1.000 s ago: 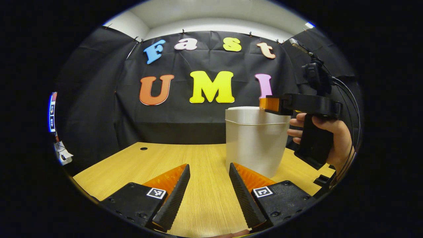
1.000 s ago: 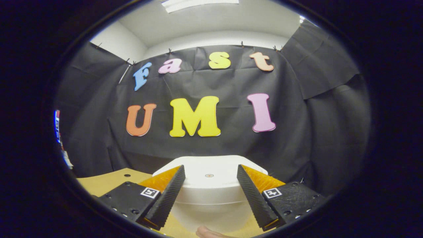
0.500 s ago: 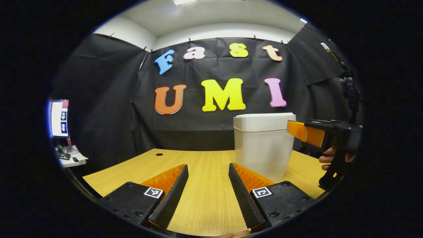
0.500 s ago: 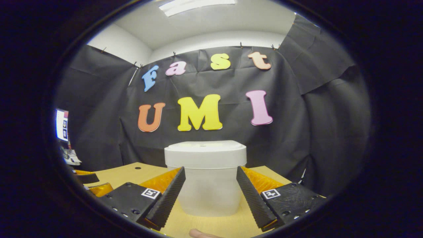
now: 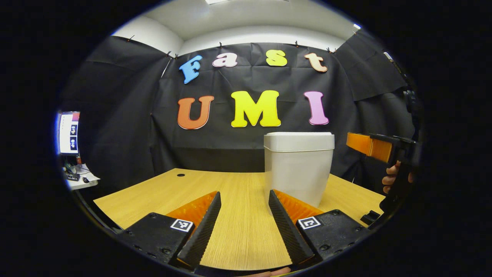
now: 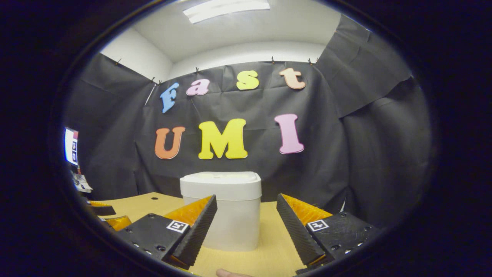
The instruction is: Press the lid of the desktop garbage bin to open it, pick up the crumpled paper on the desktop and throw it into the bin, then pick up the pop can on the desktop and drop it into the bin, and finally close the garbage bin lid.
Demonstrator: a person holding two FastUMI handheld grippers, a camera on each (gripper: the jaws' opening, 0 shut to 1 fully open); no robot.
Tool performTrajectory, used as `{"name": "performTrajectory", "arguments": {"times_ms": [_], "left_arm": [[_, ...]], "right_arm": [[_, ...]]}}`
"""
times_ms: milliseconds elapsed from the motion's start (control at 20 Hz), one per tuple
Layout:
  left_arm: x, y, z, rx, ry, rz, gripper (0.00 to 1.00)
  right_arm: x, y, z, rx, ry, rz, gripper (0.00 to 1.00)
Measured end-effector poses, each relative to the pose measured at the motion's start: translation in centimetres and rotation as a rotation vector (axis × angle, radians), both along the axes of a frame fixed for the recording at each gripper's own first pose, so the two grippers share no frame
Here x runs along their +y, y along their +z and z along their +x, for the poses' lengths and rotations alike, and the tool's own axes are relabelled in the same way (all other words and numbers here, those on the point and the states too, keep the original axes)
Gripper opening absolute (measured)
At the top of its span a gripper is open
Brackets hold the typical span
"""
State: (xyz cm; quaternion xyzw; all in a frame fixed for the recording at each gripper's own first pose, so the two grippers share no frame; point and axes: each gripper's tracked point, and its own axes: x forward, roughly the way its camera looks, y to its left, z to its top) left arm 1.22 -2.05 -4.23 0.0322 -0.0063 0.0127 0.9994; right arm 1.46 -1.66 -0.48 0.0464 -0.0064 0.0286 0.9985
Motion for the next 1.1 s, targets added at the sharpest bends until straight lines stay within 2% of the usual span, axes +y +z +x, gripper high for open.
{"name": "performTrajectory", "arguments": {"times_ms": [150,250,350,800,950,1100], "left_arm": [[0.7,0.5,-0.7,-0.011,0.004,0.018,0.84],[1.3,0.7,-0.9,-0.015,0.019,0.034,0.84],[1.0,0.5,-0.7,-0.006,0.011,0.03,0.84],[0.0,0.4,-0.8,-0.01,-0.011,0.025,0.84],[-0.2,-0.2,-0.5,0.005,-0.021,0.016,0.84],[-0.2,-0.4,-0.5,0.017,-0.023,0.019,0.84]], "right_arm": [[1.7,-1.4,-0.5,0.071,0.021,-0.055,0.93],[3.4,-1.7,-0.6,0.076,0.049,-0.108,0.99],[4.3,-2.1,-0.7,0.082,0.071,-0.136,0.96],[3.2,-1.5,-0.6,0.075,0.049,-0.066,0.95],[3.3,-1.7,-0.6,0.081,0.053,-0.069,0.92],[3.8,-1.5,-0.8,0.075,0.061,-0.077,0.95]]}}
